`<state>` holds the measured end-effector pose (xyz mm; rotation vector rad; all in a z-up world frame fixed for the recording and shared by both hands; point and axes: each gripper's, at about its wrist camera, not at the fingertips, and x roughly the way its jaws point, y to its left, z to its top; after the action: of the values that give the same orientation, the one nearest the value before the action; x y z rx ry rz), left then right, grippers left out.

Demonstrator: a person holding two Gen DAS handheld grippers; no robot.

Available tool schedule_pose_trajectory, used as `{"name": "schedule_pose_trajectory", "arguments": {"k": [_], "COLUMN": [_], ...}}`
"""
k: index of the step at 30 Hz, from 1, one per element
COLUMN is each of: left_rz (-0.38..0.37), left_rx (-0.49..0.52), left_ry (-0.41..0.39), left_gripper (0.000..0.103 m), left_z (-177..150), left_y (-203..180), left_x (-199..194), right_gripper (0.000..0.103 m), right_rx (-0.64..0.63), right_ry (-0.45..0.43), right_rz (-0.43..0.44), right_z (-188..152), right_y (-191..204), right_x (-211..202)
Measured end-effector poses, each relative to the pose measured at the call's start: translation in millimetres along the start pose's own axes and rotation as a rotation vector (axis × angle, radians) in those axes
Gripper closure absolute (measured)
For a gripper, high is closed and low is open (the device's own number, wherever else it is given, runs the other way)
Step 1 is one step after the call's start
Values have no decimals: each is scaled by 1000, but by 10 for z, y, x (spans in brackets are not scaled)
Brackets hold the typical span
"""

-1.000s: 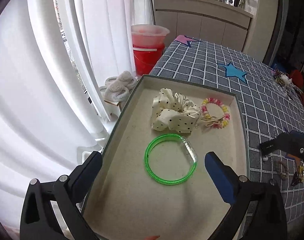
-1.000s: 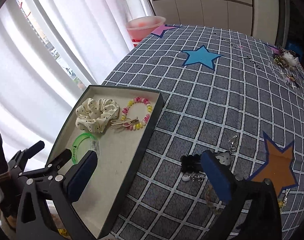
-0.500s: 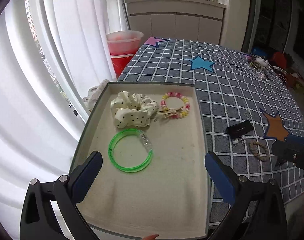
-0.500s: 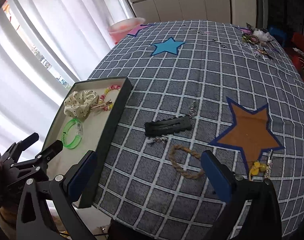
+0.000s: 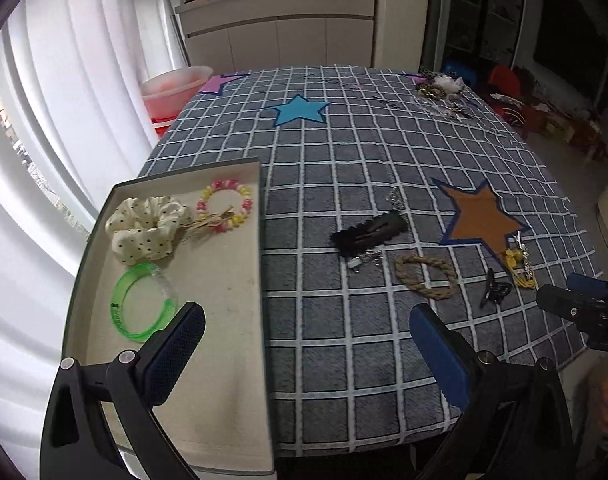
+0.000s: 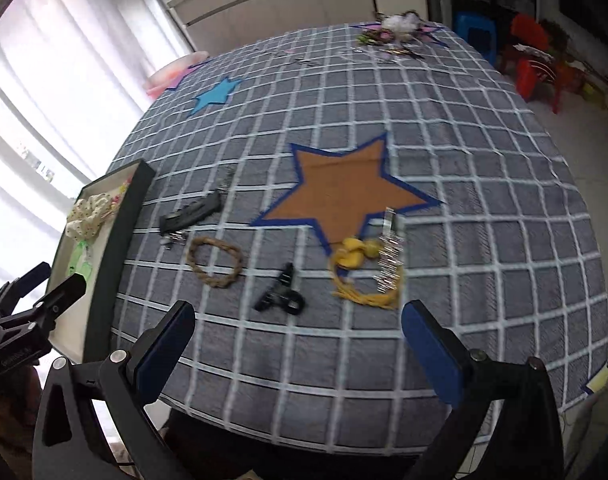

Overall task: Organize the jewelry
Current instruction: 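Move both tools back from the box to the remaining jewelry, then grasp the braided rope bracelet with the left tool while the right tool grasps the silver star charm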

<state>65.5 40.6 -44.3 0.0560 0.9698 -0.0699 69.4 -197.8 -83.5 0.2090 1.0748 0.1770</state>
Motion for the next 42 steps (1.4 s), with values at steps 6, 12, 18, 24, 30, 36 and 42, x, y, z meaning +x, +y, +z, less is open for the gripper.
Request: {"name": "schedule_pose_trajectory", "arguments": {"k": [6,12,18,24,30,36,42], "left_rz": [-35,-25,4,18,30,25,27], "left_rx": [7,-41,-122,-165,-192,-200,-136], "left_ry": [54,112,137,146,154,182,170], "left_gripper": [0,0,0,0,0,14,28], "left_z": [-4,-17,11,35,80,93,115], "left_y": [-328,-499,-539,-565,-572,-629,-800], "left_x": [182,435,620,730,822,927,926], "right_gripper": [0,0,0,2,15,26,50], "right_rx": [59,104,145,163,172,133,22], "right_ry": [6,4,-21,-36,-11,-1,0], "right_rz": [-40,-56,-68,-47,-31,-71,-187], "right_z": [-146,-207,-100,146,352,441,446], "right_y": [-361,-597,-741,-734,-688,-592,-390], "right_x": [-30,-29,-2,156,388,491,564]}}
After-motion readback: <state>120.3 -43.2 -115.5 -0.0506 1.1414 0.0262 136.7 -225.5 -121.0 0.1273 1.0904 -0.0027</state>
